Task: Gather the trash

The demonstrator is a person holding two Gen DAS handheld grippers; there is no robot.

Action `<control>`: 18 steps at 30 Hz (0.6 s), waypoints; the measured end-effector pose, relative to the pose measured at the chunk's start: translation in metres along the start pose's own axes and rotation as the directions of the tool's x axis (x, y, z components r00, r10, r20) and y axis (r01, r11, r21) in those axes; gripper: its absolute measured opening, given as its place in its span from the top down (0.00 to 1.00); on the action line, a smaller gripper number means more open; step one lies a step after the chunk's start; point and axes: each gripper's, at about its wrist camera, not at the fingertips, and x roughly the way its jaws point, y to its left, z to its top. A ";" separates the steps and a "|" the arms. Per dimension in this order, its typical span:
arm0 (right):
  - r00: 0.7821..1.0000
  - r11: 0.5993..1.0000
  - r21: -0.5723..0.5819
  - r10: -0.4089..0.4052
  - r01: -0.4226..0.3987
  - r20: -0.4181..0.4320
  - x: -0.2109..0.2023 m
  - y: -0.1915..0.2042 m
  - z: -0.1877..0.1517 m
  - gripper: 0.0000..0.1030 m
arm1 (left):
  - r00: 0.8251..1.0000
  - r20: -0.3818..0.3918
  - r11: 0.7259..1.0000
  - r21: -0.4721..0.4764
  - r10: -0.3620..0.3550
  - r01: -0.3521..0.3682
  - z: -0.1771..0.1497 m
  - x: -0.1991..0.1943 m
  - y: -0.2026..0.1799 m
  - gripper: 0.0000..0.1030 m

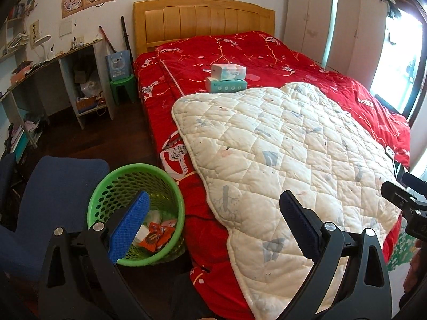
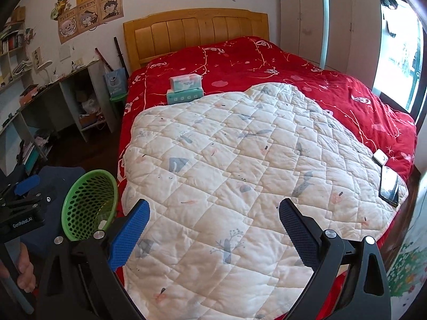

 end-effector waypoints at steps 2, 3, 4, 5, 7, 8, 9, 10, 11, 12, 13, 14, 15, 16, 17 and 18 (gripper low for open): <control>1.000 1.000 0.000 0.001 -0.001 -0.001 0.000 -0.001 0.000 0.09 | 1.000 -0.001 1.000 0.001 -0.003 0.003 0.000 0.000 -0.001 0.07; 1.000 1.000 0.000 0.000 0.000 0.000 0.000 0.000 0.000 0.08 | 1.000 0.000 1.000 0.003 -0.002 0.002 0.000 0.000 -0.001 0.07; 1.000 1.000 0.000 -0.003 0.003 0.000 0.000 0.000 0.000 0.08 | 1.000 0.001 1.000 0.005 -0.001 0.001 -0.001 0.000 -0.001 0.07; 1.000 1.000 0.000 -0.002 0.002 -0.001 -0.001 0.000 0.000 0.08 | 1.000 0.000 1.000 0.003 -0.003 0.003 0.000 0.000 -0.001 0.07; 1.000 1.000 0.001 -0.001 0.001 0.000 -0.002 0.000 0.000 0.08 | 1.000 0.002 1.000 0.003 0.000 0.000 0.000 -0.001 -0.001 0.07; 1.000 1.000 0.000 -0.002 0.002 0.001 -0.002 -0.001 0.001 0.08 | 1.000 0.003 1.000 0.004 0.003 -0.003 0.000 -0.001 -0.002 0.07; 1.000 1.000 0.000 -0.001 0.001 0.001 -0.002 -0.001 0.001 0.08 | 1.000 0.004 1.000 0.005 0.006 -0.006 0.000 -0.001 -0.001 0.07; 1.000 1.000 0.001 -0.001 0.001 0.002 -0.003 -0.001 0.001 0.08 | 1.000 0.005 1.000 0.005 0.009 -0.009 0.000 -0.002 -0.002 0.07; 1.000 1.000 0.002 -0.001 0.001 0.001 -0.003 -0.001 0.001 0.08 | 1.000 0.005 1.000 0.003 0.010 -0.010 0.000 -0.002 -0.001 0.07; 1.000 1.000 0.002 -0.002 0.002 0.002 -0.003 -0.002 0.001 0.08 | 1.000 0.006 1.000 0.000 0.010 -0.010 0.000 -0.002 -0.001 0.07; 1.000 1.000 0.001 -0.001 0.001 0.003 -0.003 -0.001 0.001 0.08 | 1.000 0.006 1.000 -0.001 0.011 -0.011 0.000 -0.002 0.000 0.07; 1.000 1.000 0.000 0.000 0.000 0.002 -0.002 -0.001 0.001 0.08 | 1.000 0.008 1.000 -0.002 0.013 -0.013 0.000 -0.003 -0.001 0.07; 1.000 1.000 0.000 -0.001 0.001 0.002 -0.002 -0.001 0.001 0.08 | 1.000 0.009 1.000 -0.002 0.014 -0.013 -0.001 -0.003 -0.001 0.07; 1.000 1.000 -0.001 -0.001 0.001 0.003 -0.003 -0.001 0.001 0.08 | 1.000 0.010 1.000 -0.002 0.014 -0.014 -0.001 -0.003 -0.002 0.07; 1.000 1.000 0.000 -0.001 0.001 0.003 -0.002 -0.001 0.001 0.08 | 1.000 0.012 1.000 -0.002 0.017 -0.017 0.000 -0.004 -0.001 0.07; 1.000 1.000 -0.001 0.001 -0.001 0.005 -0.003 -0.002 0.001 0.08 | 1.000 0.014 1.000 -0.001 0.020 -0.020 0.000 -0.004 -0.002 0.07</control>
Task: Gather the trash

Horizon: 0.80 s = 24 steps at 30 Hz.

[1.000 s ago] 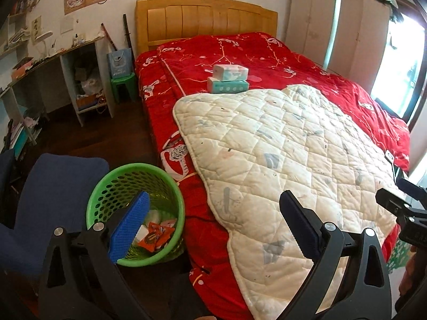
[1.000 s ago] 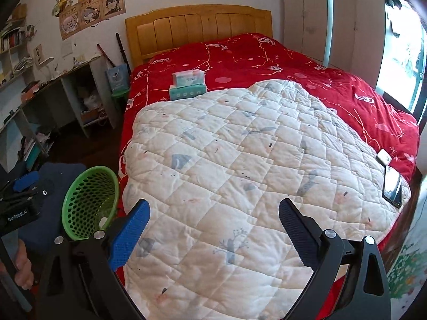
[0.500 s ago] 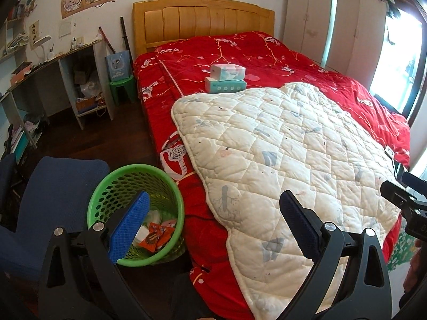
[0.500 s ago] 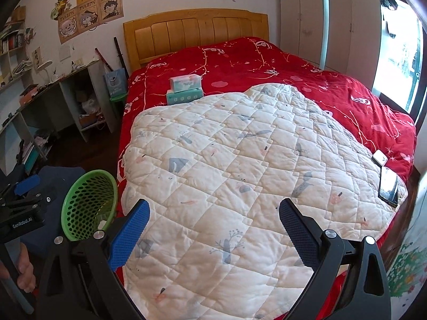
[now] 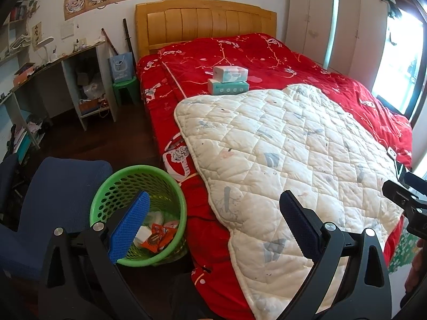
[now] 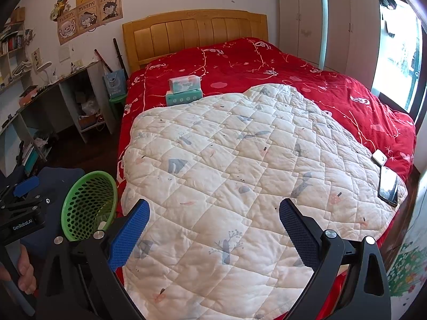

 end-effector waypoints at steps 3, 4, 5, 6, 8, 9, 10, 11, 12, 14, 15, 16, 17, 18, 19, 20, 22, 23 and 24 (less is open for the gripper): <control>1.000 1.000 -0.001 0.002 -0.002 0.003 -0.001 -0.001 0.002 0.08 | 1.000 0.009 1.000 0.005 0.009 -0.009 0.000 -0.001 -0.001 0.07; 1.000 1.000 -0.002 0.002 -0.002 0.005 -0.001 -0.001 0.002 0.08 | 1.000 0.011 1.000 0.008 0.013 -0.013 0.001 -0.002 -0.001 0.07; 1.000 1.000 -0.003 0.001 -0.001 0.006 -0.001 0.000 0.003 0.08 | 1.000 0.013 1.000 0.008 0.016 -0.016 0.001 -0.002 -0.001 0.07; 1.000 1.000 -0.003 0.001 -0.001 0.007 -0.001 0.000 0.003 0.08 | 1.000 0.014 1.000 0.008 0.016 -0.016 0.001 -0.003 -0.001 0.07; 1.000 1.000 -0.001 0.003 -0.003 0.009 -0.001 0.000 0.003 0.08 | 1.000 0.014 1.000 0.009 0.017 -0.017 0.001 -0.003 -0.001 0.07; 1.000 1.000 0.000 0.005 -0.005 0.010 -0.001 0.000 0.003 0.08 | 1.000 0.016 1.000 0.011 0.021 -0.021 0.002 -0.003 -0.001 0.07; 1.000 1.000 0.000 0.005 -0.005 0.011 -0.001 0.001 0.003 0.08 | 1.000 0.018 1.000 0.013 0.022 -0.022 0.002 -0.003 -0.002 0.07; 1.000 1.000 0.000 0.005 -0.005 0.011 -0.001 0.002 0.002 0.08 | 1.000 0.019 1.000 0.013 0.023 -0.023 0.002 -0.004 -0.003 0.07; 1.000 1.000 -0.002 0.005 -0.005 0.010 -0.001 0.002 0.003 0.08 | 1.000 0.020 1.000 0.012 0.022 -0.022 0.002 -0.004 -0.002 0.07; 1.000 1.000 -0.005 0.004 -0.004 0.010 -0.001 0.003 0.002 0.08 | 0.999 0.021 1.000 0.010 0.024 -0.024 0.003 -0.004 -0.002 0.07; 1.000 1.000 -0.006 0.004 -0.004 0.010 -0.001 0.003 0.002 0.08 | 0.999 0.021 1.000 0.011 0.025 -0.025 0.003 -0.005 -0.003 0.07; 1.000 1.000 -0.005 0.005 -0.005 0.010 -0.001 0.003 0.002 0.08 | 0.999 0.021 1.000 0.012 0.025 -0.025 0.003 -0.005 -0.003 0.07; 1.000 1.000 -0.004 0.006 -0.006 0.010 -0.001 0.003 0.002 0.08 | 0.999 0.021 1.000 0.012 0.027 -0.027 0.003 -0.005 -0.003 0.07; 1.000 1.000 -0.004 0.006 -0.006 0.011 0.000 0.004 0.001 0.08 | 0.999 0.023 1.000 0.012 0.026 -0.026 0.003 -0.005 -0.003 0.07; 1.000 1.000 -0.003 0.006 -0.006 0.010 0.000 0.004 0.001 0.08 | 0.999 0.023 1.000 0.013 0.025 -0.025 0.003 -0.006 -0.003 0.07; 1.000 1.000 -0.003 0.006 -0.006 0.009 0.000 0.004 0.001 0.08 | 0.999 0.024 1.000 0.013 0.026 -0.027 0.004 -0.006 -0.003 0.07; 1.000 1.000 -0.005 0.006 -0.006 0.008 0.000 0.004 0.001 0.08 | 0.999 0.023 1.000 0.013 0.026 -0.027 0.004 -0.006 -0.003 0.07; 1.000 1.000 -0.005 0.005 -0.005 0.009 0.000 0.004 0.001 0.08 | 0.999 0.023 1.000 0.011 0.027 -0.027 0.004 -0.006 -0.003 0.07; 1.000 1.000 -0.004 0.007 -0.007 0.009 0.000 0.004 0.001 0.08 | 0.999 0.023 1.000 0.010 0.024 -0.024 0.003 -0.006 -0.003 0.07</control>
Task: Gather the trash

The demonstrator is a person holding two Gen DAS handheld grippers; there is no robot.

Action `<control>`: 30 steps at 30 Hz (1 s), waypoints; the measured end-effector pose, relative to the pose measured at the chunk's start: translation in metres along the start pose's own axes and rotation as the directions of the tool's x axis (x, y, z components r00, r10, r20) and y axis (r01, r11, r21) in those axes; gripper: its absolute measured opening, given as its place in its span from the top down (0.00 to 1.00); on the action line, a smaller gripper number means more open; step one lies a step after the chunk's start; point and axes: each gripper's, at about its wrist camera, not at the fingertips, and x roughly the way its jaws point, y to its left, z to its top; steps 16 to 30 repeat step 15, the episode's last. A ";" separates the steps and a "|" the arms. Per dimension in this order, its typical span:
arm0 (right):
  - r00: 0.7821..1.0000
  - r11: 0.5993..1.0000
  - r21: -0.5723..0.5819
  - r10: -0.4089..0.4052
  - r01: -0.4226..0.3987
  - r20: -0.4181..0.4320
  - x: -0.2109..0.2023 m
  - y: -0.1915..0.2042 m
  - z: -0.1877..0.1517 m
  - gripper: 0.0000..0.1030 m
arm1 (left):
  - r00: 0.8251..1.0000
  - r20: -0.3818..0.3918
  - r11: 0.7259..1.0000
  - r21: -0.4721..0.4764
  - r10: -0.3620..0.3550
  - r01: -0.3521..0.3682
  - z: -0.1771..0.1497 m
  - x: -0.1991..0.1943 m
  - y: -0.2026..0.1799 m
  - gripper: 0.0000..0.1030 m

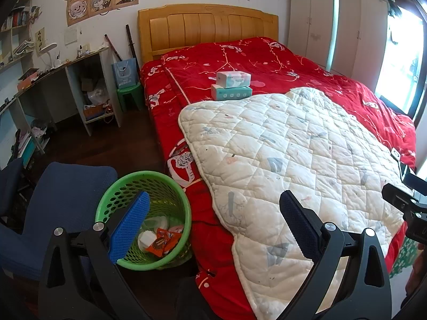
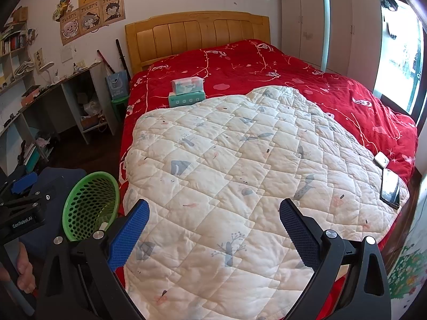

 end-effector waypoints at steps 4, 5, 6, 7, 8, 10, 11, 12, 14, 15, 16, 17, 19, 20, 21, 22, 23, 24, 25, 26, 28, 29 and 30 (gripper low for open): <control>1.000 1.000 0.000 0.000 0.000 0.002 0.001 0.001 0.000 0.08 | 1.000 0.001 1.000 -0.004 0.002 -0.002 0.001 -0.001 0.001 0.07; 1.000 1.000 0.000 0.001 -0.001 0.001 0.001 0.001 -0.001 0.08 | 1.000 0.002 1.000 -0.002 0.001 -0.001 0.002 -0.001 0.001 0.07; 1.000 1.000 0.000 0.000 0.000 0.001 0.000 0.001 -0.001 0.08 | 1.000 0.002 1.000 0.000 -0.001 0.001 0.002 -0.001 0.001 0.07; 1.000 1.000 0.000 0.000 0.000 0.001 0.001 0.001 -0.001 0.08 | 1.000 0.003 1.000 -0.001 0.001 -0.001 0.002 -0.001 0.001 0.07; 1.000 1.000 0.001 0.001 -0.001 0.001 0.001 0.001 0.000 0.08 | 1.000 0.004 1.000 -0.003 0.003 -0.003 0.002 -0.001 0.001 0.07; 1.000 1.000 0.000 0.003 -0.003 0.001 0.001 0.001 -0.001 0.08 | 1.000 0.003 1.000 -0.012 0.002 -0.002 0.003 -0.001 0.002 0.07; 1.000 1.000 -0.003 0.002 -0.002 0.001 0.001 0.002 -0.001 0.08 | 1.000 0.003 1.000 -0.013 0.003 -0.003 0.002 -0.001 0.002 0.07; 1.000 1.000 -0.004 0.001 -0.001 0.002 0.002 0.002 -0.001 0.08 | 1.000 0.004 1.000 -0.013 0.005 -0.005 0.002 -0.001 0.002 0.07; 1.000 1.000 -0.002 0.004 -0.004 0.004 0.002 0.002 -0.001 0.08 | 1.000 0.003 1.000 -0.012 0.004 -0.004 0.002 -0.001 0.002 0.07; 1.000 1.000 -0.002 0.004 -0.004 0.002 0.002 0.003 -0.001 0.08 | 1.000 0.002 1.000 -0.013 0.003 -0.003 0.002 -0.001 0.002 0.07; 1.000 1.000 -0.002 0.004 -0.004 0.002 0.002 0.003 -0.001 0.08 | 1.000 0.002 1.000 -0.013 0.003 -0.003 0.002 -0.001 0.002 0.07; 1.000 1.000 -0.002 0.004 -0.004 0.002 0.002 0.003 -0.001 0.08 | 1.000 0.002 1.000 -0.013 0.003 -0.003 0.002 -0.001 0.002 0.07; 1.000 1.000 -0.002 0.004 -0.004 0.002 0.002 0.003 -0.001 0.08 | 1.000 0.002 1.000 -0.013 0.003 -0.003 0.002 -0.001 0.002 0.07; 1.000 1.000 -0.002 0.004 -0.004 0.002 0.002 0.003 -0.001 0.08 | 1.000 0.002 1.000 -0.013 0.003 -0.003 0.002 -0.001 0.002 0.07; 1.000 1.000 -0.002 0.004 -0.004 0.002 0.002 0.003 -0.001 0.08 | 1.000 0.002 1.000 -0.013 0.003 -0.003 0.002 -0.001 0.002 0.07; 1.000 1.000 -0.002 0.004 -0.004 0.002 0.002 0.003 -0.001 0.08 | 1.000 0.002 1.000 -0.013 0.003 -0.003 0.002 -0.001 0.002 0.07; 1.000 1.000 -0.002 0.004 -0.004 0.002 0.002 0.003 -0.001 0.08 | 1.000 0.002 1.000 -0.013 0.003 -0.003 0.002 -0.001 0.002 0.07; 1.000 1.000 -0.002 0.004 -0.004 0.002 0.002 0.003 -0.001 0.08 | 1.000 0.002 1.000 -0.013 0.003 -0.003 0.002 -0.001 0.002 0.07; 1.000 1.000 -0.002 0.004 -0.004 0.002 0.002 0.003 -0.001 0.08 | 1.000 0.002 1.000 -0.013 0.003 -0.003 0.002 -0.001 0.002 0.07; 1.000 1.000 -0.002 0.004 -0.004 0.002 0.002 0.003 -0.001 0.08 | 1.000 0.002 1.000 -0.013 0.003 -0.003 0.002 -0.001 0.002 0.07; 1.000 1.000 -0.002 0.004 -0.004 0.002 0.002 0.003 -0.001 0.08 | 1.000 0.002 1.000 -0.013 0.003 -0.003 0.002 -0.001 0.002 0.07; 1.000 1.000 -0.002 0.004 -0.004 0.002 0.002 0.003 -0.001 0.08 | 1.000 0.002 1.000 -0.013 0.003 -0.003 0.002 -0.001 0.002 0.07; 1.000 1.000 -0.002 0.004 -0.004 0.002 0.002 0.003 -0.001 0.08 | 1.000 0.002 1.000 -0.013 0.003 -0.003 0.002 -0.001 0.002 0.07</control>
